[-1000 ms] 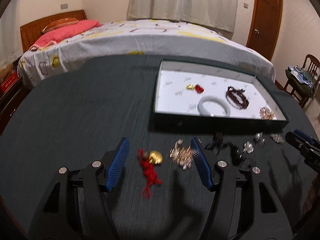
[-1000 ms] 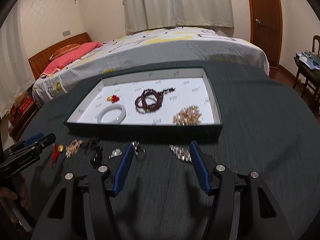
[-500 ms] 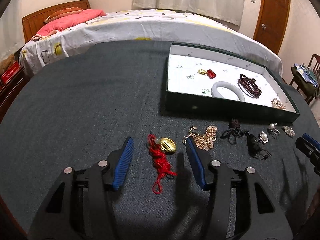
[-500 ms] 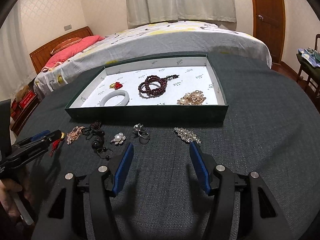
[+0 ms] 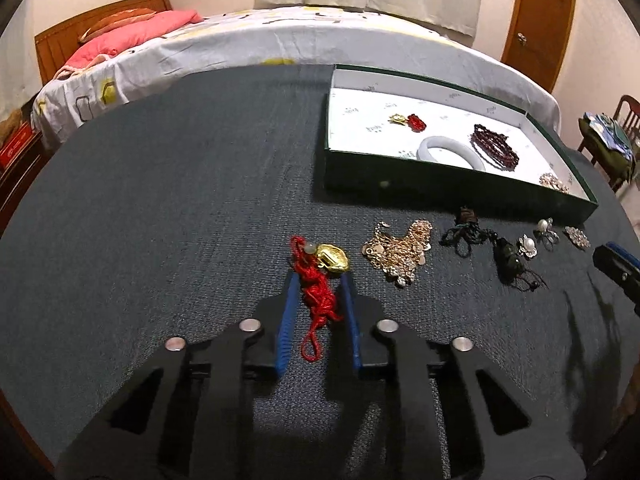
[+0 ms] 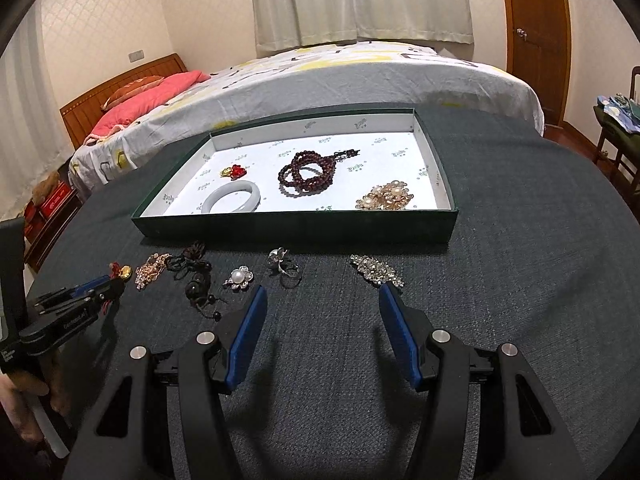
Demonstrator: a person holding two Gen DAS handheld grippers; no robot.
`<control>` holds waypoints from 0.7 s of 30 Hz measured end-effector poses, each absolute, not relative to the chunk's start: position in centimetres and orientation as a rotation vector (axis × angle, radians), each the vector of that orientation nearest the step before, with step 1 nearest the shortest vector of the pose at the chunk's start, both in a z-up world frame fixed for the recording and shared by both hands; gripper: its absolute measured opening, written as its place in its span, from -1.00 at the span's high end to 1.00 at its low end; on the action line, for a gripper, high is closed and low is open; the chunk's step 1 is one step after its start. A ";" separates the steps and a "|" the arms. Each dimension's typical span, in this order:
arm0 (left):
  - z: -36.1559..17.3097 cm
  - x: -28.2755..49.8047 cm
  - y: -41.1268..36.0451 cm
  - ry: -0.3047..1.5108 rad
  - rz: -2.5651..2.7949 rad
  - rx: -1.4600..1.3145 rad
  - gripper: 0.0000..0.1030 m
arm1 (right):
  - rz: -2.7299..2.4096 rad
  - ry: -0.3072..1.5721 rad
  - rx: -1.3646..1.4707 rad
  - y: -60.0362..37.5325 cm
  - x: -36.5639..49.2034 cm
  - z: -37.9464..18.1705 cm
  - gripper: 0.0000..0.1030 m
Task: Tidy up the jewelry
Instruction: 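Grasp the silver pearl ring with right gripper while left gripper holds the tassel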
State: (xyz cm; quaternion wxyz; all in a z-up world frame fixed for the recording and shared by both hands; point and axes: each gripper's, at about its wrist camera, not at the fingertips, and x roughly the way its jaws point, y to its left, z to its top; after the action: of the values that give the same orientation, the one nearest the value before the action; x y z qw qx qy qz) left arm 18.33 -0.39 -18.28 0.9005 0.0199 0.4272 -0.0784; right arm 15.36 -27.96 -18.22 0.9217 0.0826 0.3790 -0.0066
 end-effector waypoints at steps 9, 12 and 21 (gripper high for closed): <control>-17.9 18.0 -0.3 0.863 -0.180 0.035 0.79 | -0.017 0.795 0.167 -28.2 15.6 -18.7 -0.11; -17.2 17.8 -0.5 0.837 -0.176 0.051 0.80 | -0.010 0.798 0.166 -28.1 16.0 -18.6 -0.11; -15.8 17.9 -0.2 0.800 -0.165 0.041 0.80 | 0.033 0.823 0.129 -26.3 19.0 -19.1 -0.11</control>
State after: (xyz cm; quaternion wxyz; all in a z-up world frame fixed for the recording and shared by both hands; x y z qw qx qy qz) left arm 17.93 -0.17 -15.83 0.9176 0.0198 0.3889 -0.0802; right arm 18.99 -26.34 -19.15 0.9144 0.0627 0.3995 0.0161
